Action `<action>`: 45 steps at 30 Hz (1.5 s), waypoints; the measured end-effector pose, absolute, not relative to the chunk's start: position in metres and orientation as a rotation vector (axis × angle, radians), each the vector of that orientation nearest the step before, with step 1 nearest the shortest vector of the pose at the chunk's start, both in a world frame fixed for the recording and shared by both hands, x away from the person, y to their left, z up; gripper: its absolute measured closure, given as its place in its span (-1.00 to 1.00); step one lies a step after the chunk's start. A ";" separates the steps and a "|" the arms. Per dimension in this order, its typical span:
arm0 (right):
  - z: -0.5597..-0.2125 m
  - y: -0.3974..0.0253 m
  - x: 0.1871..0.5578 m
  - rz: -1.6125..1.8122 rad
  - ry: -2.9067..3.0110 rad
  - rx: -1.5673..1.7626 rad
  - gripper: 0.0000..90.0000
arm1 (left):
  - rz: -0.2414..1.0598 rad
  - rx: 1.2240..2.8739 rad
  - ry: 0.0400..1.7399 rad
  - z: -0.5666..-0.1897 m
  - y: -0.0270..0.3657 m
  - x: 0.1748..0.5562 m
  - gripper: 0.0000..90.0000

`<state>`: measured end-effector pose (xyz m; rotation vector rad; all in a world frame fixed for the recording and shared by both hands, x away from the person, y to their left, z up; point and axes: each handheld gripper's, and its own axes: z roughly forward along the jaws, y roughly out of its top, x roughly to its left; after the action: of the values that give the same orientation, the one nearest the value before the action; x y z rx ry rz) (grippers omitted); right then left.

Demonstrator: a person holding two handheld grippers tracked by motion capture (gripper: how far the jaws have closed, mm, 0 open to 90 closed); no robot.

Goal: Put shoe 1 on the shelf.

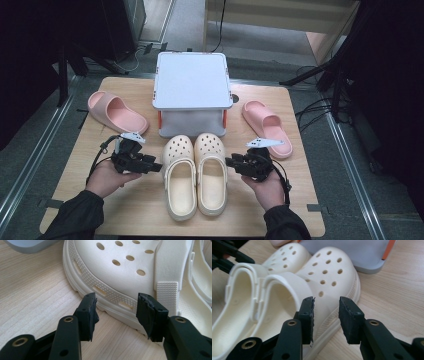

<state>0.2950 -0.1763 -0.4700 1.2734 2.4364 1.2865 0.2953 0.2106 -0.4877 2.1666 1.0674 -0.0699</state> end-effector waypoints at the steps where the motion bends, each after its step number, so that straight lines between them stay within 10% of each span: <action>1: -0.468 -0.176 0.293 1.293 2.436 1.267 0.45 | -0.069 2.167 1.068 -0.487 0.211 0.295 0.08; 45: -0.499 -0.071 0.261 1.222 2.363 1.369 -0.28 | -0.078 2.158 1.059 -0.481 0.226 0.290 -0.06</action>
<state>0.2613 -0.0715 -0.4993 1.3688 2.3630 1.2222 0.2905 0.2257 -0.4808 2.1576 1.0588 -0.0783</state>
